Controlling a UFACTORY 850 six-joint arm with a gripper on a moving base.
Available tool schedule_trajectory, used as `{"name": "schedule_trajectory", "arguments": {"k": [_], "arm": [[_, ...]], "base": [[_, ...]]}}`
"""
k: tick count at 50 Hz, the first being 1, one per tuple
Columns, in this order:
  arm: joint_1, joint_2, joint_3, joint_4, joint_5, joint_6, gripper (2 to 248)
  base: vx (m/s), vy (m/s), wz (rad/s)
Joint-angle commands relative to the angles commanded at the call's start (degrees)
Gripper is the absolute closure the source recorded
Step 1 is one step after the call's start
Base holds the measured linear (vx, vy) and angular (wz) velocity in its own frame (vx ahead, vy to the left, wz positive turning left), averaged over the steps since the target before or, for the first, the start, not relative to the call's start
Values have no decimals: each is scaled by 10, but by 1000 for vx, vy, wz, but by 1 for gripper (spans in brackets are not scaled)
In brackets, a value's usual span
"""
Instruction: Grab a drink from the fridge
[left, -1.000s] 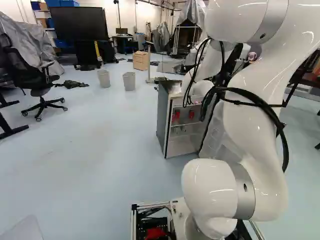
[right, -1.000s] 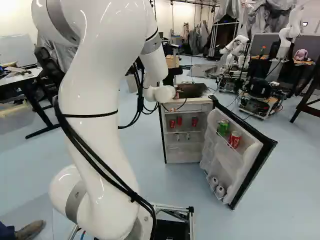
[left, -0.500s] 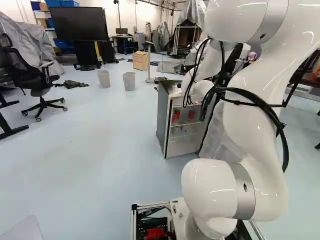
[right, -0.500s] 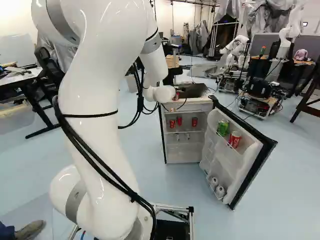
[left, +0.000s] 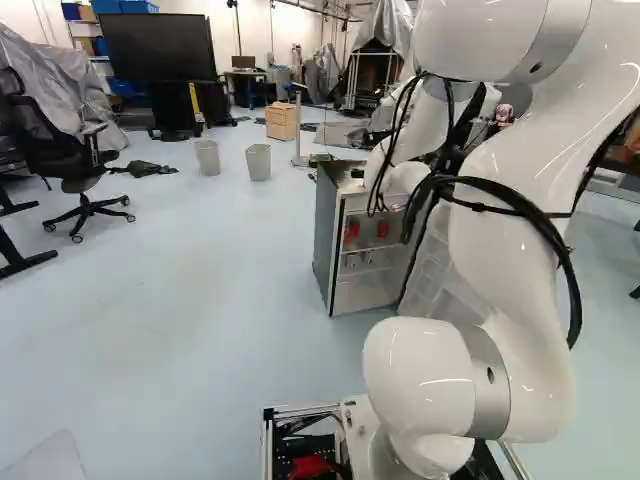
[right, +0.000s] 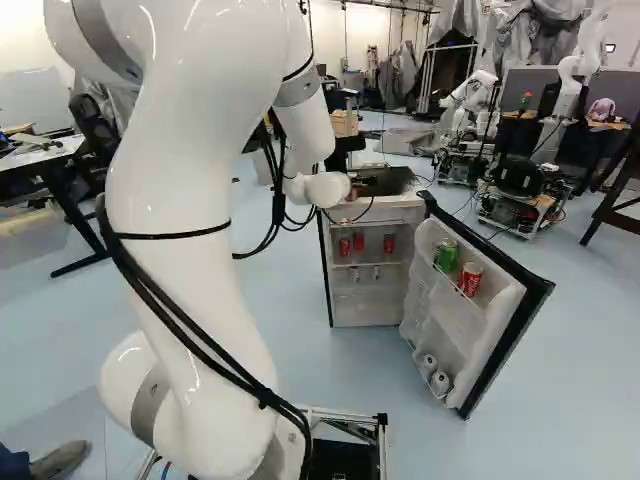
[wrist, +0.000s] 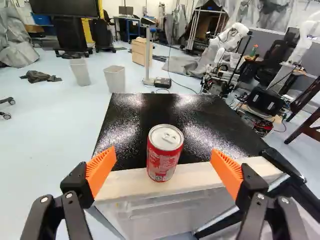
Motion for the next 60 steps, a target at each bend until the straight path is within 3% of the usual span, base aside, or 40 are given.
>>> {"name": "schedule_trajectory", "arguments": {"k": [16,46,60], "arm": [[-26,15,18,5,-1,0,3],[-80,20,24,134,-30,0,3],[-104,32,22,159,-31,0,3]], "base": [[0,0,0],[0,0,0],[0,0,0]]}}
